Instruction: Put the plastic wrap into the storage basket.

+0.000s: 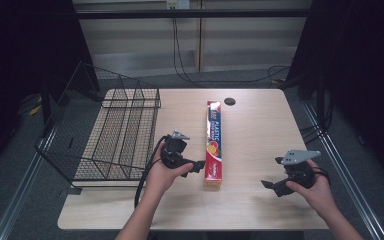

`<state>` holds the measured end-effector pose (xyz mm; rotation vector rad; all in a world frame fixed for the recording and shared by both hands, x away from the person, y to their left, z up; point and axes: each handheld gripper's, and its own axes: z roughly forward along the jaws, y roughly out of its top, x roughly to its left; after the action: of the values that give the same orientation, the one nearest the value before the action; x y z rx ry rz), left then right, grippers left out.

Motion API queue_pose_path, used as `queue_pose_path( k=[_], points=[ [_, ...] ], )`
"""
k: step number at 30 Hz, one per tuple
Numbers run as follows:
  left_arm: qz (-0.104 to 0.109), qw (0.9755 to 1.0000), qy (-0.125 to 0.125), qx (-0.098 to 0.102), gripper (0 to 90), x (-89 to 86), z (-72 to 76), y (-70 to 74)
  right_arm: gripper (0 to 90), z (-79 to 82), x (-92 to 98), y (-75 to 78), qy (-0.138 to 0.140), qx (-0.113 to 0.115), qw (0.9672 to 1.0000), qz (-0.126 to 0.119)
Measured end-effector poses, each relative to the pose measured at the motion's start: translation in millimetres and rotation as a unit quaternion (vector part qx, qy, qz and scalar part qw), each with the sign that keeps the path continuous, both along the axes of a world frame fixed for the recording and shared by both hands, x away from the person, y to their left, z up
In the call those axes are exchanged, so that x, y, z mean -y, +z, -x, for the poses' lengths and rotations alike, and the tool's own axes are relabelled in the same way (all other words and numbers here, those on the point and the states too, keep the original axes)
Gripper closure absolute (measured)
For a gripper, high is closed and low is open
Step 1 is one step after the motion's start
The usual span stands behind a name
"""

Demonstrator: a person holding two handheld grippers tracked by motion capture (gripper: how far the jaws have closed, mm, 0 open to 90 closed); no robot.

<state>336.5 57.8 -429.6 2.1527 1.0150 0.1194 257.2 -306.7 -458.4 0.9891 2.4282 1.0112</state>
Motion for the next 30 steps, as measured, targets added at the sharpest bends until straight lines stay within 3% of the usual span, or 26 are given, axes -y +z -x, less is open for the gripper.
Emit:
queue_pose_path(
  k=[20, 30],
  points=[
    [0.004, 0.9996, 0.013, -0.024, 3.6, 28.4, -37.2, 5.6, 2.9, -6.5, 1.1, -2.0, 0.005, 0.002, 1.0, -0.004],
    [0.006, 0.9988, 0.032, -0.037, 3.5, 41.6, -55.7, 2.6, 2.9, -8.7, 1.2, -1.6, 0.01, 0.0, 0.9999, -0.005]
  ],
)
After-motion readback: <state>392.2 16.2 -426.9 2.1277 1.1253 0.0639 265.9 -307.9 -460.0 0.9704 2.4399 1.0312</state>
